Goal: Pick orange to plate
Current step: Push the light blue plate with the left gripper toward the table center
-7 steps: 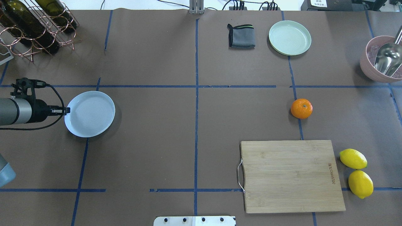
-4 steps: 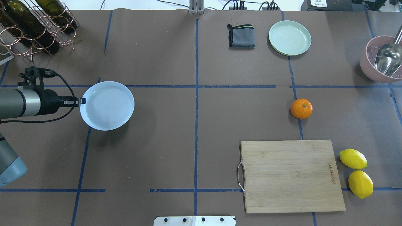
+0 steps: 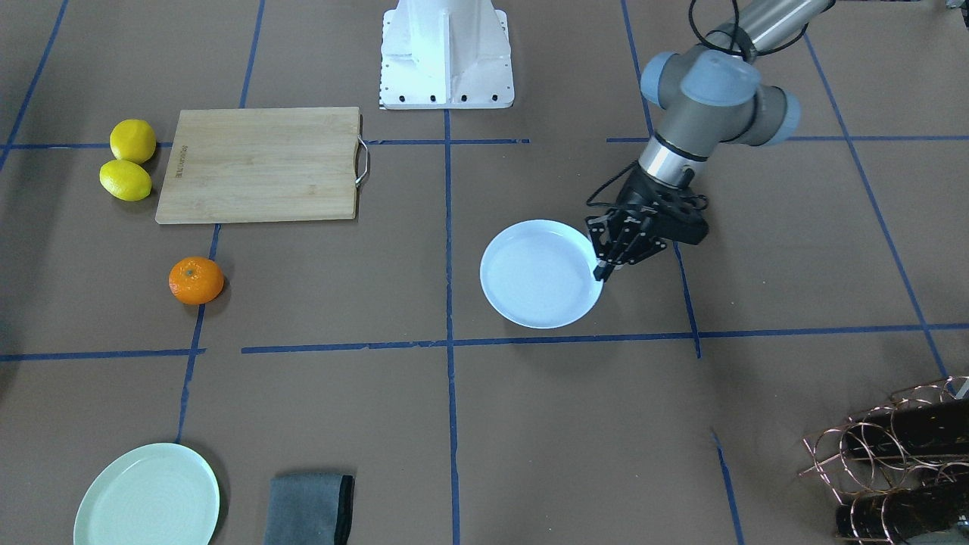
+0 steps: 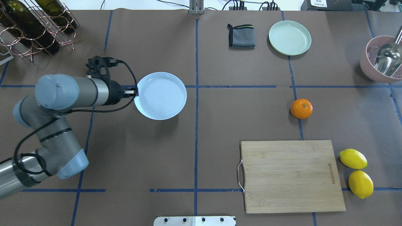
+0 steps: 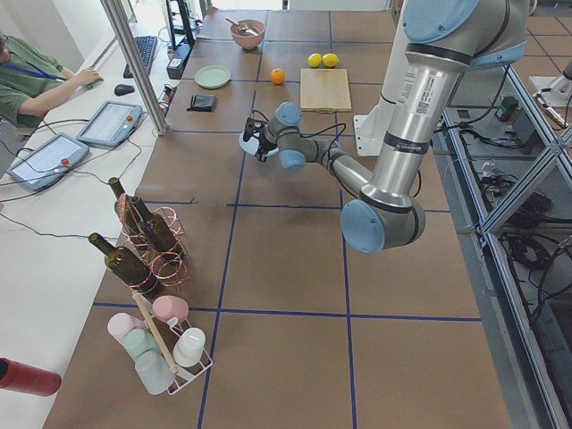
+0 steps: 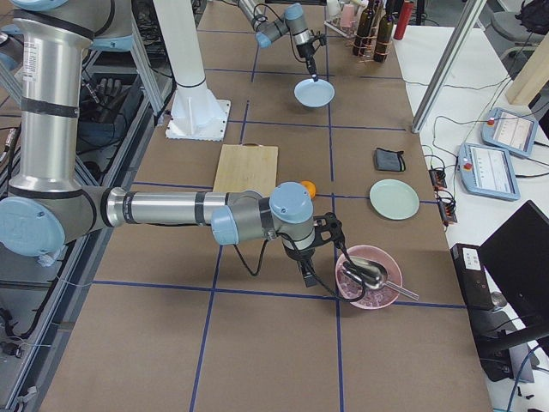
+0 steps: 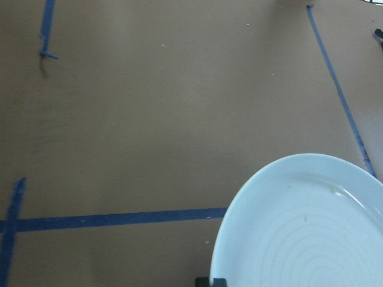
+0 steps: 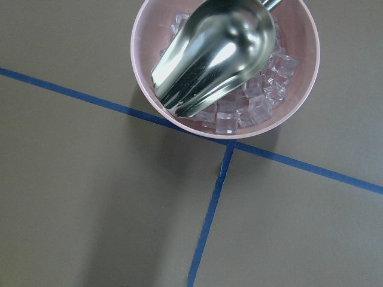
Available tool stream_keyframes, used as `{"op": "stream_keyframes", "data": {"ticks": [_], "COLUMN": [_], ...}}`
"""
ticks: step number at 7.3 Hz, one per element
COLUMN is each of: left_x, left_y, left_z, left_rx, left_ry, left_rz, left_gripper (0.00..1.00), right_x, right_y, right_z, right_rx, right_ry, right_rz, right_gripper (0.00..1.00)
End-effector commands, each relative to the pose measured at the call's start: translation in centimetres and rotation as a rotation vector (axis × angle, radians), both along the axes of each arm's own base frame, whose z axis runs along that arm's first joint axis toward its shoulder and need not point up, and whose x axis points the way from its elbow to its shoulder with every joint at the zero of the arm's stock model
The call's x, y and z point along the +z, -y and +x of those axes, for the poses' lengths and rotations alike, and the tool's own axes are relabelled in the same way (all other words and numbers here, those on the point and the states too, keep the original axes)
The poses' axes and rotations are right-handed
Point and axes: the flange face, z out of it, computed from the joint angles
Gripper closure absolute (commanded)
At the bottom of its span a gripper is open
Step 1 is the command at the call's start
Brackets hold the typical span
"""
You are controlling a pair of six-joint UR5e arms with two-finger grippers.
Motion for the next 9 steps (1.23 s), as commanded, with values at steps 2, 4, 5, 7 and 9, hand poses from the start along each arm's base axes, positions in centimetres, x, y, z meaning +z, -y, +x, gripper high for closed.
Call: {"op": "stream_keyframes", "data": {"ticks": [2, 4, 5, 7, 9], "left_x": [-3.7, -3.3, -3.2, -2.9, -3.2], "left_y": [-2.3, -2.4, -2.6, -2.6, -1.5], "left_z": [9.9, 10.4, 10.5, 10.5, 8.6], "left_rx": [0.015, 0.018, 0.023, 0.024, 0.043], "left_ry": [0.01, 0.017, 0.018, 0.026, 0.069], "left_rz": [-0.014, -0.018, -0.018, -0.015, 0.05], "left_gripper": [1.0, 1.0, 0.98, 0.03, 0.0], "right_x": [0.0, 0.1, 0.1, 0.2, 0.0], "right_y": [0.0, 0.0, 0.0, -0.1, 0.0], "right_z": [0.1, 0.0, 0.0, 0.0, 0.0], "right_rx": [0.002, 0.001, 0.0, 0.0, 0.001], "right_ry": [0.0, 0.0, 0.0, 0.0, 0.0], "right_rz": [-0.001, -0.003, -0.002, -0.003, -0.001], "right_gripper": [0.0, 0.0, 0.0, 0.0, 0.0]}}
